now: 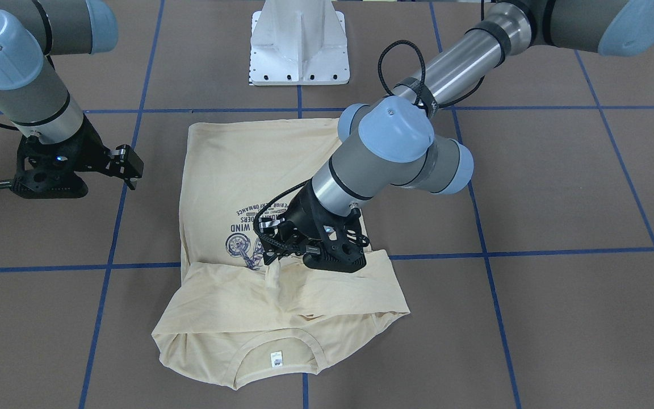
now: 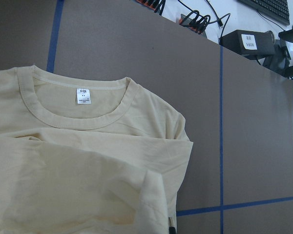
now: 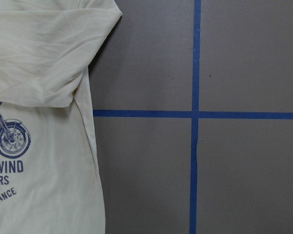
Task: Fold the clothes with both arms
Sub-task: 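Fold the grasped sleeve across the shirt toward the collar with the left gripper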
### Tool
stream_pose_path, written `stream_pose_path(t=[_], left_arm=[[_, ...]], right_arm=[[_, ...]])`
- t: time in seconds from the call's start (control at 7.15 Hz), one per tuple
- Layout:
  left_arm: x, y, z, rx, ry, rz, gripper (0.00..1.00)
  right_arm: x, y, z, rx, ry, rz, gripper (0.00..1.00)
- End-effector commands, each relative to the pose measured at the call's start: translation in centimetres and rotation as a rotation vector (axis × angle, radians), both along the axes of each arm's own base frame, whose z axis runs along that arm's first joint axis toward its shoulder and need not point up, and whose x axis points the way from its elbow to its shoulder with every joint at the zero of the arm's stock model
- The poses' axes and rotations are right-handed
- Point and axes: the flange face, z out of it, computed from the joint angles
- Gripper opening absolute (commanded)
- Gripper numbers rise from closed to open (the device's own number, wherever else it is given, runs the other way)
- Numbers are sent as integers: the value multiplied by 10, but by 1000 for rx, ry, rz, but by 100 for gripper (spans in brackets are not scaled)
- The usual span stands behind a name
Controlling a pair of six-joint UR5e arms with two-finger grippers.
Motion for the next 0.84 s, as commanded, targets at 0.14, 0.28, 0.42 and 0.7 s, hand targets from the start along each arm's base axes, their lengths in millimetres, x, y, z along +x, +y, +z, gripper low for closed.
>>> stream_pose_path(t=[0.14, 0.28, 0.42, 0.7], left_arm=[[86, 46, -18, 52, 0, -91, 0], [104, 56, -26, 70, 2, -131, 0], [107, 65, -31, 97, 39, -135, 58], [112, 78, -55, 147, 84, -176, 100]], right_arm=[[-2, -2, -4, 5, -6, 2, 100], [-2, -2, -5, 6, -8, 1, 100], [-1, -3, -6, 7, -9, 4, 100], [5, -7, -8, 3, -20, 10, 100]])
